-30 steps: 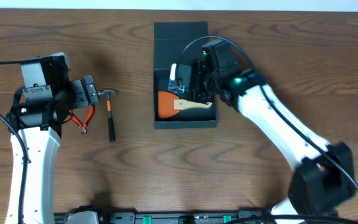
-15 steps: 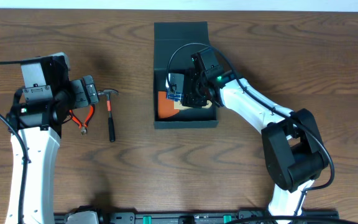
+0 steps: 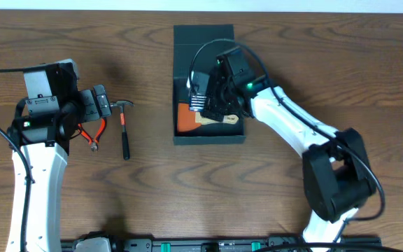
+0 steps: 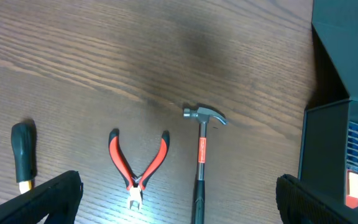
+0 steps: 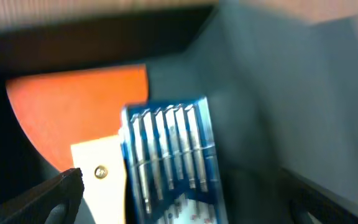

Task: Pack container
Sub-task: 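Carry the screwdriver case into the box and release it, then move the left gripper to the red hammer and grasp its handle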

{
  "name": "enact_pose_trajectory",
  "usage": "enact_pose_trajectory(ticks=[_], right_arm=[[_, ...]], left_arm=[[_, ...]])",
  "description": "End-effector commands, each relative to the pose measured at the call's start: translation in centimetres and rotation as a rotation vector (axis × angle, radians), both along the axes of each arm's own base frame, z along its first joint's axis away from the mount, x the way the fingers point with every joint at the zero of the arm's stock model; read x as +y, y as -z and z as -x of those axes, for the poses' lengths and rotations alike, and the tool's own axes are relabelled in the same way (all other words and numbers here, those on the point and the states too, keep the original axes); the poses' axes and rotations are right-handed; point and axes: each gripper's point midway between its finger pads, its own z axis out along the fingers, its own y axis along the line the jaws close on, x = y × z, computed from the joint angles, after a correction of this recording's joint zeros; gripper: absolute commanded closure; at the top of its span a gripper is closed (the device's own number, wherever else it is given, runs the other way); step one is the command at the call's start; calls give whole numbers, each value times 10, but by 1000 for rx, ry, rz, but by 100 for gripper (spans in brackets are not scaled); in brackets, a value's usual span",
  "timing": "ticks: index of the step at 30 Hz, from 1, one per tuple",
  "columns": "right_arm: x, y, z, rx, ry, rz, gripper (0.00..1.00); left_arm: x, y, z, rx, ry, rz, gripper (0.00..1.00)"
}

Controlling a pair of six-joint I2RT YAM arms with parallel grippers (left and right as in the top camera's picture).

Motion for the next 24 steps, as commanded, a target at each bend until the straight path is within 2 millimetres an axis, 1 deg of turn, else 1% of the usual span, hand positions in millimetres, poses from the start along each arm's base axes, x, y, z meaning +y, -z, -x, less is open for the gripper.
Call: enact_pose_trajectory(ticks=[1,3,4,5,6,8,10,12,13,14,15,17,18,21,23,24], right_arm=[[5,-85,-8,-95,94,-151,1],[0,-113,-6,-128,136,-196,1],[-8,-129,-7,-148,186,-217,1],[-20,-146,-9,-172,250,-236,1],[-32,-158,-12,-189,316,-253,1],[-64,-184,-16,-217,463,-298,1],[-100,-203,-17,-220,598,-351,1],[-138,-212,-19,-198,731,-402,1],[-158,-213,-20,-177,810,-426,1],[-187,-208,-21,-142,918,-448,1],[-205,-203,-20,-117,987,-457,1],[-253,-182,-15,-28,1176,-464,1],[-271,-171,-10,16,1255,-461,1],[-314,-137,6,148,1446,-434,1],[-331,-115,15,224,1516,-397,1],[-335,-106,19,259,1536,-377,1]], left_arm=[[0,-9,-4,-23,12,1,2],[0,-9,-4,-23,12,1,2],[0,-9,-4,-23,12,1,2],[0,-9,-4,-23,12,1,2],[0,-9,-4,-23,12,1,2],[0,-9,-4,-24,12,1,2],[0,-9,-4,-23,12,1,2],[0,-9,-4,-24,12,1,1],[0,-9,-4,-23,12,1,2],[0,-9,-4,-24,12,1,2],[0,-9,-4,-23,12,1,2],[-1,-9,-4,-23,12,3,1],[-1,-9,-4,-20,13,8,2],[-6,-3,4,16,6,44,2],[-16,-3,3,15,35,94,2],[-22,-3,2,14,58,123,1]])
